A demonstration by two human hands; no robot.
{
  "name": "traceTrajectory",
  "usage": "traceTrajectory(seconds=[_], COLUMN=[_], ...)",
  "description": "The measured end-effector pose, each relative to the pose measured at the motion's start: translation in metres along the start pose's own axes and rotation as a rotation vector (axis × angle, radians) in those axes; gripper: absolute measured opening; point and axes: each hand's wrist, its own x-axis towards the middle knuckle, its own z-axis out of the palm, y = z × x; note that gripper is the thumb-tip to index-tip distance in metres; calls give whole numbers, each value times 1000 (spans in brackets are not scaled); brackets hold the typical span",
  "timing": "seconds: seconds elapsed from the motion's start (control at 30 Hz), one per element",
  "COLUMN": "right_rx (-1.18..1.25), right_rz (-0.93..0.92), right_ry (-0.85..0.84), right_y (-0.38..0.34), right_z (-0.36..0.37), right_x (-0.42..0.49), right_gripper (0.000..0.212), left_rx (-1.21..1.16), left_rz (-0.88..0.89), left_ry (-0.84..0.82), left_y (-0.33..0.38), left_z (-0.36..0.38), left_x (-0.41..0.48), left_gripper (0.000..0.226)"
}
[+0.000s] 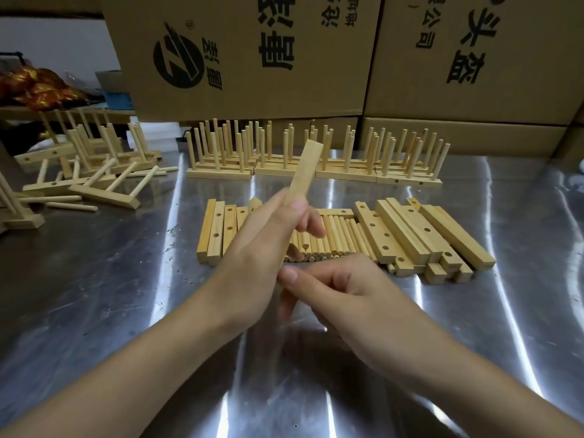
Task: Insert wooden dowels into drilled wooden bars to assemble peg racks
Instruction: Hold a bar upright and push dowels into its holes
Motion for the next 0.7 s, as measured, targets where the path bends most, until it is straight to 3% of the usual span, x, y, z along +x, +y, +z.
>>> traceTrajectory(seconds=[0.07,0.17,0.23,0.3,0.37,0.43,0.5,0.63,0.7], right_rx=[21,-39,-287,-551,-798,-982,-1038,-968,-966], right_rz=[6,-4,-51,-54,-25,9,43,-110,-157], right_ry=[62,319,489,526,417,243,145,269,305], right_y=[0,13,27,38,44,49,49,49,50], right_z=[-10,-34,-44,-44,-39,-35,-31,-32,-32], right_x=[4,8,10,12,15,18,23,23,24], right_gripper=[52,53,47,34,27,54,65,43,42], left_rx=[72,56,-54,-291,-607,-783,-827,-824,-826], left_rz=[31,-46,-184,-332,-430,-482,-485,-479,-473], left_ry=[70,358,590,723,745,734,707,676,673], left_y=[3,7,6,3,3,4,4,6,6], left_z=[-6,-18,-29,-43,-50,-52,-52,-49,-49], left_x=[3,10,15,19,20,20,19,19,19], left_gripper=[40,41,39,37,35,35,36,38,38])
